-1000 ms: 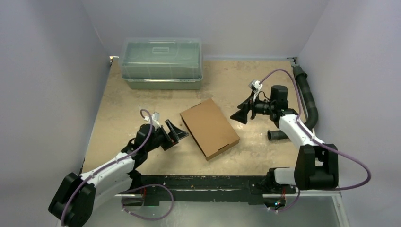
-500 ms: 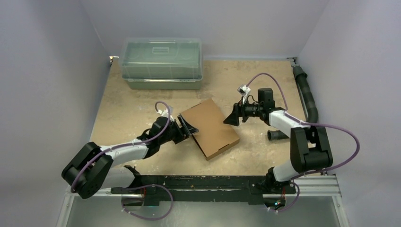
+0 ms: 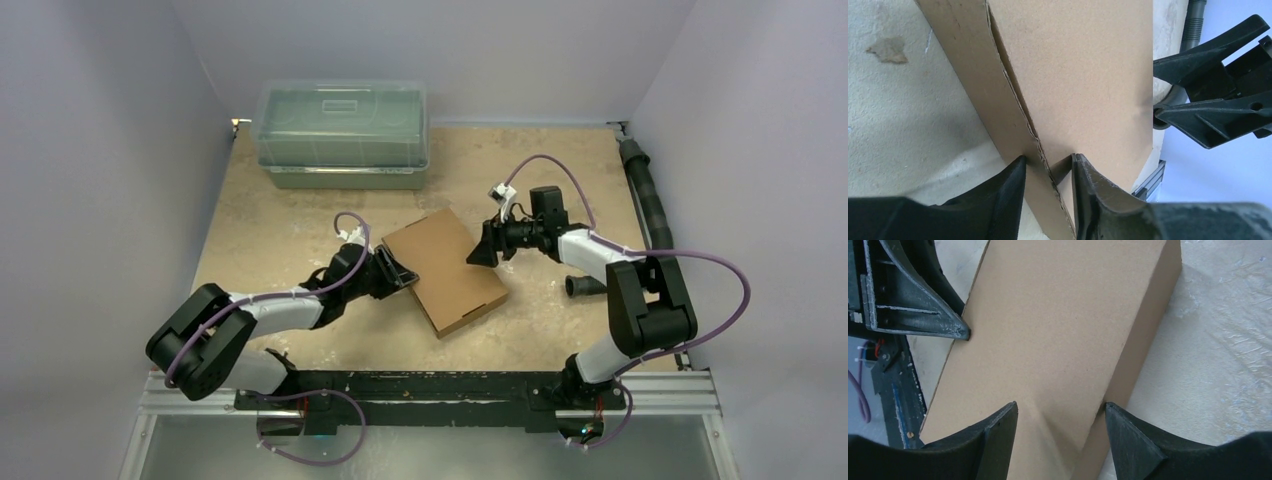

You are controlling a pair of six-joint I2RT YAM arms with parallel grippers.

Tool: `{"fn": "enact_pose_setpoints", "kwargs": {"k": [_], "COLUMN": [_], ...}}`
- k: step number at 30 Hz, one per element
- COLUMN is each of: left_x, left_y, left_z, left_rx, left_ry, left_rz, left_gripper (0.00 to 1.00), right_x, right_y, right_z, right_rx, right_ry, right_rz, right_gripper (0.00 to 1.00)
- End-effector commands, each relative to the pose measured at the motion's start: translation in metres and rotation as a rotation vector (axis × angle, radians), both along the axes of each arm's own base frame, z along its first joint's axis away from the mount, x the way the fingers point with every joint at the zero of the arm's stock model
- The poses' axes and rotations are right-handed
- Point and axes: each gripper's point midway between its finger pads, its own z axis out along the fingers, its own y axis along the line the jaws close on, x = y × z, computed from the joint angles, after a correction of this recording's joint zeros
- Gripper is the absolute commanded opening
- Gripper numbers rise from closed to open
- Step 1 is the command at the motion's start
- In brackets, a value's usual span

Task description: Fold the paper box

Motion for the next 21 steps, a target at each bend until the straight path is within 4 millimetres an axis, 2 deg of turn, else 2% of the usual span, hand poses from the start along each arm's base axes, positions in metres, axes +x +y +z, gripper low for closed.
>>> {"fn": "enact_pose_setpoints", "kwargs": {"k": [1,6,9,12,16,18,21], "left_x": [0.009,0.007,0.005,0.001,-0.007,-0.013,-0.021], "left_y": [-0.014,-0.010,-0.008,-0.005,0.002,0.007,0.015], "left_z": [0.018,0.011,0.006,0.001,-0.009,-0.016,-0.024], "left_rx": [-0.055,-0.038,-0.019,0.000,0.017,0.020,0.020], "left_ry": [-0.051,-0.045,-0.044,-0.052,-0.058,-0.052,-0.042], "left_rz": [-0.007,-0.008,-0.018,-0.027,-0.036,-0.037,-0.025], "left_gripper": [0.29,0.08,0.00,0.00,0.00,0.00,0.00], "right_x": [0.000,-0.003,-0.001,0.007,0.014,0.018,0.025], "right_y": [0.012,0.015,0.016,0.008,-0.002,-0.004,-0.009], "right_z": [0.016,0.027,0.040,0.056,0.064,0.060,0.043], "right_rx": [0.019,0.036,0.047,0.036,0.087,0.085,0.062], "right_ry": [-0.043,-0.069,-0.094,-0.140,-0.131,-0.104,-0.037], "right_rz": [0.057,0.094,0.109,0.094,0.021,-0.024,-0.113], "right_gripper": [0.66,0.66,0.77,0.98,0.99,0.99,0.99]}}
